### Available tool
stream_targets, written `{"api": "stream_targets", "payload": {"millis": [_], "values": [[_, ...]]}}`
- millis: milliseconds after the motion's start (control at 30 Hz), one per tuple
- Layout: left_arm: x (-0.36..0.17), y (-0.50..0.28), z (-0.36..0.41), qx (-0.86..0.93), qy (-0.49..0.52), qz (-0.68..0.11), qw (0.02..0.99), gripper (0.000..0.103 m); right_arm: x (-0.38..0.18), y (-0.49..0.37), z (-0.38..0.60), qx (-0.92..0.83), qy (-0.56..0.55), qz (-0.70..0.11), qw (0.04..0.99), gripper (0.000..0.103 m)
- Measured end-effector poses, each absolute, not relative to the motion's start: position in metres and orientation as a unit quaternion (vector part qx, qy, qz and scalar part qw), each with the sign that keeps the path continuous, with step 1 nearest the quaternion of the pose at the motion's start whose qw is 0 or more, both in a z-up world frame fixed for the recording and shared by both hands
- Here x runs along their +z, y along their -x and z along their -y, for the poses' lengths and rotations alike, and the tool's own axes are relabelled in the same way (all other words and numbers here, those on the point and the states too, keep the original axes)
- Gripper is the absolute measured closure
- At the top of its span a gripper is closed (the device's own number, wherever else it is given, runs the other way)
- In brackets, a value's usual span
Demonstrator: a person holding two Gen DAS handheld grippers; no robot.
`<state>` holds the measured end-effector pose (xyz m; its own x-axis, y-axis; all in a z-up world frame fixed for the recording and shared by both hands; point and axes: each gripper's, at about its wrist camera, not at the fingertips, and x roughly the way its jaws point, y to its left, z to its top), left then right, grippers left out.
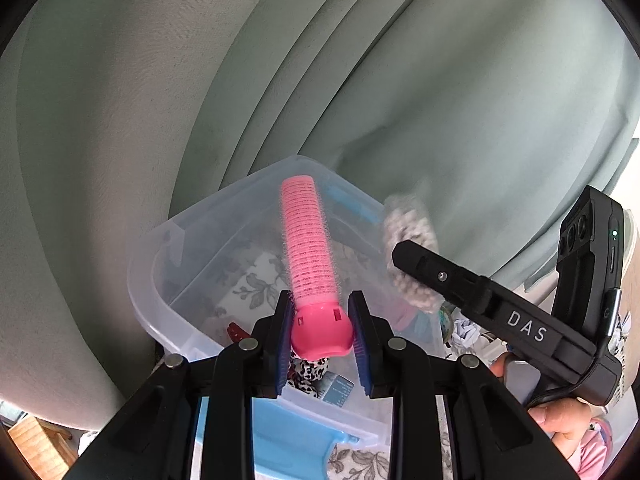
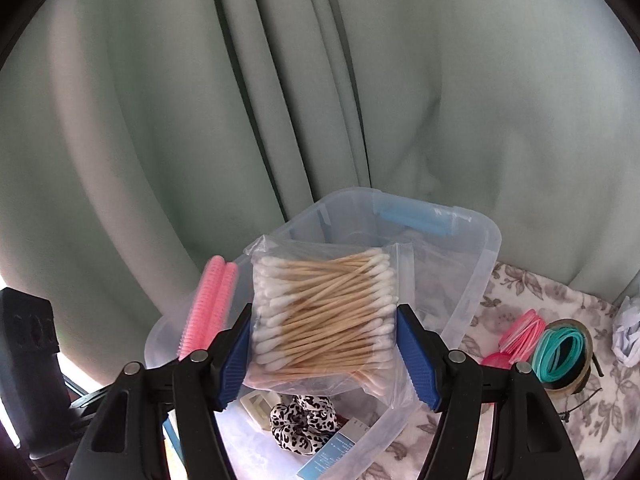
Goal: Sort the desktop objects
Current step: 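Open the left tool to drop the roller while the right tool drops the swab bag into the bin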
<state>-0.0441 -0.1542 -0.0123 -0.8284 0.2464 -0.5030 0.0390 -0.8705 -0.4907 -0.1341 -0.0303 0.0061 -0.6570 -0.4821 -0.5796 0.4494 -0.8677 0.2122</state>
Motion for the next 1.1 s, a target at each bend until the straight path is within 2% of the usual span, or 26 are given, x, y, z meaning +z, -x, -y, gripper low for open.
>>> {"api": "stream_targets", "payload": {"millis": [933,1100], "values": [[-0.008,0.059,0.152,0.928,0.306,0.209,0.04,0.073,0.016,0.132,0.021,-0.915,-0.321,0.011,0.245,0.032],[-0.001,0.062,0.141,0.928,0.305,0.206,0.052,0.056,0.007,0.14,0.018,-0.915,-0.319,0.009,0.246,0.032]]}}
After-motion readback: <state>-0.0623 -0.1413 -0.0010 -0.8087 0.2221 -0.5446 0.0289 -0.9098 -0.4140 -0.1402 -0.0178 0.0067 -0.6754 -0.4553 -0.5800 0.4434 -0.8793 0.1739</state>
